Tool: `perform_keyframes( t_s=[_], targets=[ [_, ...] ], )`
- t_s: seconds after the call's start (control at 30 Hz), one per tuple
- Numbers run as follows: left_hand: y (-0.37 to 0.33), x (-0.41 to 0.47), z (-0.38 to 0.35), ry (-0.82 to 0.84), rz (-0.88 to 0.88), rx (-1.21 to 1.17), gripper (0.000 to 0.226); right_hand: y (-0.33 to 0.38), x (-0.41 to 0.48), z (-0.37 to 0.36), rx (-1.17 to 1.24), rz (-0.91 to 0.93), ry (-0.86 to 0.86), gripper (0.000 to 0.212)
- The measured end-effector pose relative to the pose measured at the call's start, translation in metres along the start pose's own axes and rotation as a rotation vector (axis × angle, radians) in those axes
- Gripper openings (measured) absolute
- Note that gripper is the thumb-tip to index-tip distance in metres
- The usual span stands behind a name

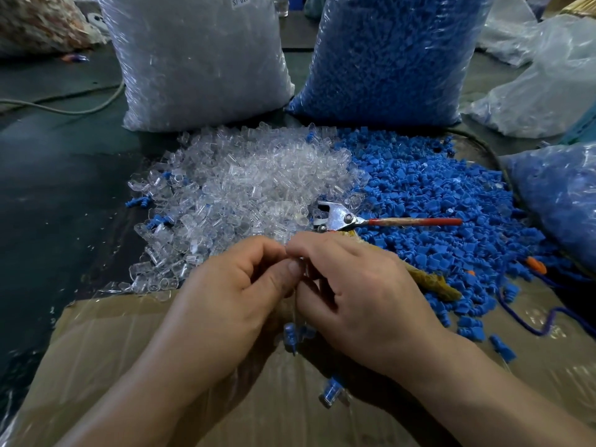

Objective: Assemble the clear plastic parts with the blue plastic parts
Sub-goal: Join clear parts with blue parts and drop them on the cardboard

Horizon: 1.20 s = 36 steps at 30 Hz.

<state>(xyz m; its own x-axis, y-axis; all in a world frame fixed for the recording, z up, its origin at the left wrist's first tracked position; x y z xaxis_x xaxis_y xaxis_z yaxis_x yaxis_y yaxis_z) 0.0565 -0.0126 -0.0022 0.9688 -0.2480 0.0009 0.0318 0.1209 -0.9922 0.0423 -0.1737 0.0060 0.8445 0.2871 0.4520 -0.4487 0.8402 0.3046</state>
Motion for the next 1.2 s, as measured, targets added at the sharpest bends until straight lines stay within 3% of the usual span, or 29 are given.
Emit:
perform_keyframes(
  t_s=[0.1,0.2,0.3,0.37,0.5,0.77,1.07,1.2],
  targets=[
    [-0.001,0.001,0.001,-0.036,0.089,-0.211,0.022,0.001,0.000,0.004,-0.041,-0.010,0.063,0.028],
    [0.000,0.003,0.006,-0.064,0.088,-0.176,0.004,-0.011,-0.004,0.017,-0.224,-0.159,0.130,0.025],
    [0.001,0.005,0.009,-0.090,0.102,-0.146,0.008,-0.028,-0.010,0.030,-0.375,-0.350,0.306,0.030],
    [0.000,0.005,0.007,-0.057,0.116,-0.103,0.003,-0.030,-0.012,0.027,-0.469,-0.351,0.377,0.037],
    [0.000,0.002,0.002,0.004,0.124,-0.012,0.007,-0.018,-0.006,0.008,-0.518,-0.271,0.328,0.044],
    [0.002,-0.001,-0.004,-0.031,0.075,0.083,0.005,-0.020,0.003,-0.002,-0.468,-0.151,0.285,0.018],
    [0.005,0.003,0.000,-0.088,0.080,-0.143,0.009,-0.025,0.003,0.000,-0.349,-0.175,0.241,0.024],
    [0.005,0.004,0.000,-0.100,0.062,-0.239,0.019,-0.028,0.003,0.002,-0.293,-0.176,0.209,0.018]
  ],
)
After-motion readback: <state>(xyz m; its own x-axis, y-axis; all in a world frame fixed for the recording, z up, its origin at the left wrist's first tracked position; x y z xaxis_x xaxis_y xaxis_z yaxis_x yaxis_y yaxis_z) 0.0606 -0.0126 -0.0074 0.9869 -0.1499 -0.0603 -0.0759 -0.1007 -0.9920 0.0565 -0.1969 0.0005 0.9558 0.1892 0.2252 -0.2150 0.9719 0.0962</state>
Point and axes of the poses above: each hand's wrist, its own x-axis towards the middle knuckle, its own z-axis out of the back of the hand, y = z × x, the point moved 1 cm from there along x, towards the middle knuckle, and after that the axes turned 12 degrees about -x, right-handed, at the moved point
